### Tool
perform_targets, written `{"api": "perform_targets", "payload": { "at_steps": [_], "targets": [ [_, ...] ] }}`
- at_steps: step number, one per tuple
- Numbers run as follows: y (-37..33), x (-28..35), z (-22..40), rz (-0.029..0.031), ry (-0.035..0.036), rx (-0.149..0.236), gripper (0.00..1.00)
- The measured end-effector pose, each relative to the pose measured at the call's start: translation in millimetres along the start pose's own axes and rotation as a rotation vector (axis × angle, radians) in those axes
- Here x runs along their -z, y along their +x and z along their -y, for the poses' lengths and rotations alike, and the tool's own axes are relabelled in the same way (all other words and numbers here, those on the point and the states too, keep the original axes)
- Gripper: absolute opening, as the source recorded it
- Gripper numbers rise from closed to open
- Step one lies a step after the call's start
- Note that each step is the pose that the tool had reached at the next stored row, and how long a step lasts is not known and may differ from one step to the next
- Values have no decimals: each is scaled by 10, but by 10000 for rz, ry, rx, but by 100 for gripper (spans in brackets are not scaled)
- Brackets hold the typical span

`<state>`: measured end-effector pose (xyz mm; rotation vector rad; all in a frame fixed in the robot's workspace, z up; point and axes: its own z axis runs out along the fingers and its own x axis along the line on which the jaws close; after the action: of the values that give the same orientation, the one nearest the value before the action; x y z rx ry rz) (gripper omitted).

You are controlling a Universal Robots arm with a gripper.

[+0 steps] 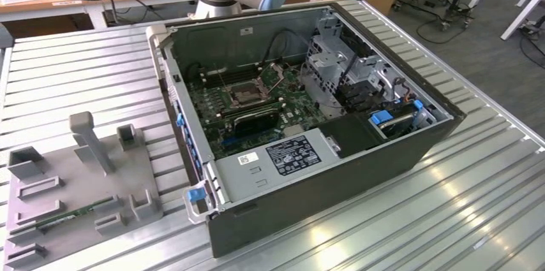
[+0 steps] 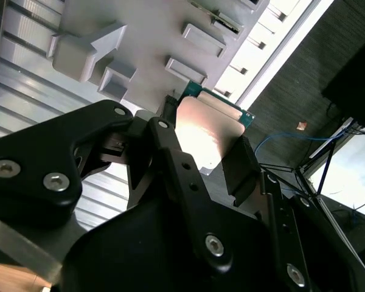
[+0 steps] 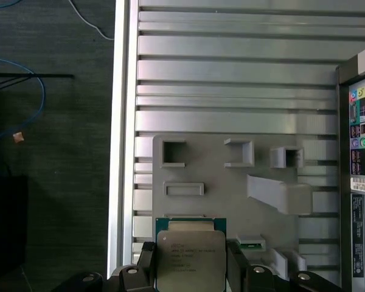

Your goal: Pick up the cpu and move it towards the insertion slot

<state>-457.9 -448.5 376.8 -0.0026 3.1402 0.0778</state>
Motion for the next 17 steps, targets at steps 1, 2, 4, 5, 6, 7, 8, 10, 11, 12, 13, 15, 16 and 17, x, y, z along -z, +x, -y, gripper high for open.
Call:
{"api": "perform_targets", "payload": {
  "at_steps": [1,2,4,5,6,7,8,10,11,12,13,15,16,17],
  "targets": [
    [0,1,0,-2,0,0,55],
    [0,1,0,-2,0,0,55],
    [-1,2,0,-2,0,0,55],
    [-3,2,0,-2,0,1,55],
    [-7,3,0,-3,1,1,55],
    [-10,2,0,-3,0,0,55],
    [-13,1,0,-1,-1,0,55],
    [-19,1,0,-2,0,0,55],
    [-22,1,0,-1,-1,0,55],
    [-25,1,0,-1,-1,0,55],
    [-27,1,0,-2,0,0,55],
    [-31,1,0,-2,0,0,55],
    [-33,1,0,-2,0,0,55],
    [-35,1,0,-2,-1,0,55]
  ]
}}
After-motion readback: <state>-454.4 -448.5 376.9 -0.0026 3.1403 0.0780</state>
